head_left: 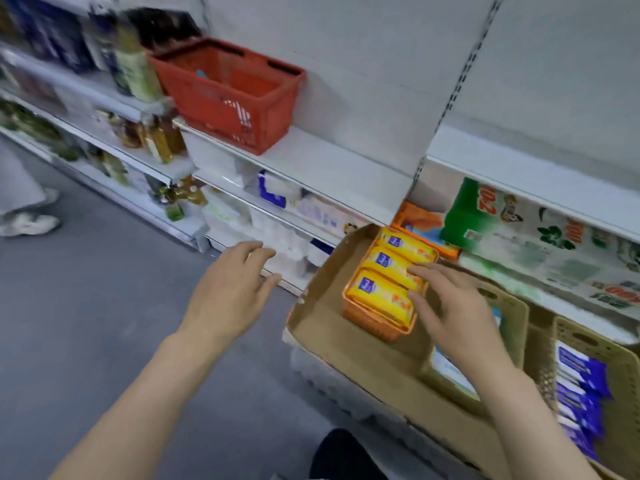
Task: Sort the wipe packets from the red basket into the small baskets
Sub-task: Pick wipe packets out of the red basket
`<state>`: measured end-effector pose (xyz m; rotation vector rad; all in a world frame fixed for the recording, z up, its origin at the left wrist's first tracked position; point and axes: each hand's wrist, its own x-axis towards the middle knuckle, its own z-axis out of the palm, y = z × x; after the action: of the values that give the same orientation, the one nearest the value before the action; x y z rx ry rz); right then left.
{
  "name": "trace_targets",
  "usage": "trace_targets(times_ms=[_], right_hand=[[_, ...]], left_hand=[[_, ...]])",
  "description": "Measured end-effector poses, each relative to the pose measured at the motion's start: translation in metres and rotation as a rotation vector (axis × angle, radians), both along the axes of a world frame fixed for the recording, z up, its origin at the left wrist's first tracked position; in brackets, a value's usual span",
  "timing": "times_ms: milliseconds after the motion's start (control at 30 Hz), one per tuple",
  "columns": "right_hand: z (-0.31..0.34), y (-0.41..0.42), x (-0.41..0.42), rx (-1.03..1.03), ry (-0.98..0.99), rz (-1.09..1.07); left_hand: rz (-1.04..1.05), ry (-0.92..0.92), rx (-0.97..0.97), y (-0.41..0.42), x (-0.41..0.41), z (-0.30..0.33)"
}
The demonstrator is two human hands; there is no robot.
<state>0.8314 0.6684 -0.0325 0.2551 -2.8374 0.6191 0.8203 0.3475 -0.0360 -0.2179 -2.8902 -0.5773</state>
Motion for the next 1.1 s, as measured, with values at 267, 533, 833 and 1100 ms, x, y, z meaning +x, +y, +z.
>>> trace_targets(times_ms=[267, 533, 833, 1100], right_hand=[[-0.016, -0.142, -0.105, -0.064, 0.000, 0.106], [-0.017, -0.258, -0.283, -0.110, 0.027, 0.074], [0.038, -0.340, -0.436, -0.043, 0.047, -0.004], [0.037, -0.384, -0.554, -0.042, 0.055, -0.137]], left_hand=[[0.110, 0.018, 0.007, -0.125, -0.068, -0.005], [0.047, 0.043, -0.123, -0.243, -0.249, 0.015], [-0.061, 0.134, -0.141, -0.325, -0.449, 0.048], [-0.199, 0.120, -0.100, -0.349, -0.620, 0.022]])
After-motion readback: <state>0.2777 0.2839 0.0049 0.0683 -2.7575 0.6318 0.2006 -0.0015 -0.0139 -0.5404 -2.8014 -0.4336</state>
